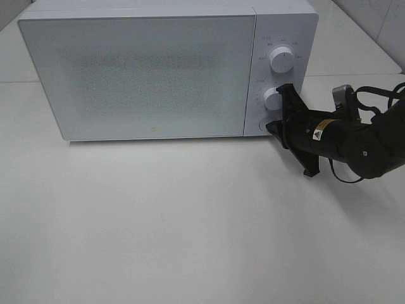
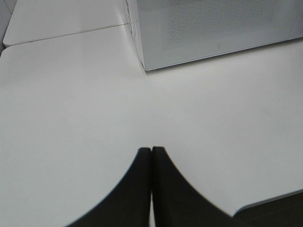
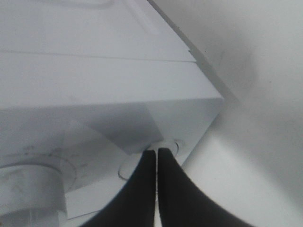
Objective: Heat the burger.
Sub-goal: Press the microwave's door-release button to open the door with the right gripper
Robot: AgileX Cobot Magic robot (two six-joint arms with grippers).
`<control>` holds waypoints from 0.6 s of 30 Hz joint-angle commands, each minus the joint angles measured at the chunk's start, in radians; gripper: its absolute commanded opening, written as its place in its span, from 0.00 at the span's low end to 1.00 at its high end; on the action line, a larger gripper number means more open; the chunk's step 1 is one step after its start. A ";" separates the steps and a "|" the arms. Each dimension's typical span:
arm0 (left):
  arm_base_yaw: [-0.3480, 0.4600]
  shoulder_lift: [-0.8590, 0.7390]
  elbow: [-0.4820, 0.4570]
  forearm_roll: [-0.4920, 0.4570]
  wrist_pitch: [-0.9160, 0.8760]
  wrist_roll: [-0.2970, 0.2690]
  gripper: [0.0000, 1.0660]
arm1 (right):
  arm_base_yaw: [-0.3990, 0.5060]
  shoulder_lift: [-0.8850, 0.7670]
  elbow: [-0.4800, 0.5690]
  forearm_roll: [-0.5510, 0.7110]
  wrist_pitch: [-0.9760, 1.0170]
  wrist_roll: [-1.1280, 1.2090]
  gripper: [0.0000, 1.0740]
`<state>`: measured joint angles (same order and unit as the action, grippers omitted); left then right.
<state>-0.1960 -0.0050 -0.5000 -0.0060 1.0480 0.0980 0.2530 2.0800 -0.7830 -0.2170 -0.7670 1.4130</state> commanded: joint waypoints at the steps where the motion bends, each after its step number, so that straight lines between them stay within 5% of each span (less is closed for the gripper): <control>1: 0.002 -0.020 0.003 -0.004 -0.014 -0.003 0.00 | 0.002 0.002 -0.027 0.013 -0.044 -0.016 0.00; 18: 0.002 -0.020 0.003 -0.003 -0.014 -0.003 0.00 | 0.002 0.002 -0.097 0.026 -0.101 -0.016 0.00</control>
<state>-0.1960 -0.0050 -0.5000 -0.0060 1.0480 0.0980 0.2650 2.0920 -0.8350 -0.2420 -0.7310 1.4130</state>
